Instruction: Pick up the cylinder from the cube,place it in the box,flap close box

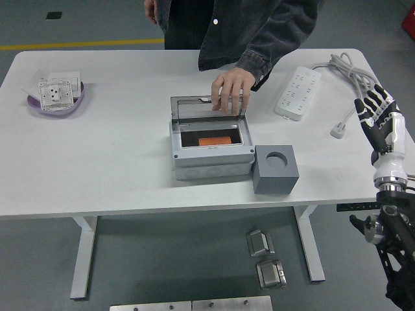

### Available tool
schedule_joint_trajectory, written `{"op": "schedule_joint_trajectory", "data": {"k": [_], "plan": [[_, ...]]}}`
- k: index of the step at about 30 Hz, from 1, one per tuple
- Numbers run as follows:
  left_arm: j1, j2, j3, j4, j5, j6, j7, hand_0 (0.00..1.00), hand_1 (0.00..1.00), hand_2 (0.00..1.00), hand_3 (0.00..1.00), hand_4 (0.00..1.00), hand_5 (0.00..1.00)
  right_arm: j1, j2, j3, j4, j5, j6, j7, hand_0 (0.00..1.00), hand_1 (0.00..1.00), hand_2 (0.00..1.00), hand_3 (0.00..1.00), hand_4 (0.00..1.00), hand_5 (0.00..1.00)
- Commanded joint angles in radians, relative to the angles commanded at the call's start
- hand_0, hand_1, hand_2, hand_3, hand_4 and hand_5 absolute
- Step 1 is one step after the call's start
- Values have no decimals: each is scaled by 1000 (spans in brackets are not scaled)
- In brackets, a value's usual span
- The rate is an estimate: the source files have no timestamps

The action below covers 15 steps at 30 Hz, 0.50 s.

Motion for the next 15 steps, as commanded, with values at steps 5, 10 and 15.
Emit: {"op": "schedule_joint_trajectory", "data": {"k": [5, 10, 15], "plan": [[0, 0, 5, 0, -6, 0, 0, 626, 581, 551, 591, 488, 48, -1, 1, 2, 1, -1, 1, 0, 845, 839, 843, 850, 998, 536], [-1, 0, 11, 0, -13, 1, 0, 626, 581, 551, 591, 488, 48, 0, 1, 6, 2, -2, 0, 1, 845, 839, 843, 850, 998, 536], [-3, 1, 25, 0, -29, 3, 2, 626, 581, 551, 591, 488, 48, 2, 6, 11, 3, -6, 0, 1, 839, 840, 843, 848, 998, 542]]}}
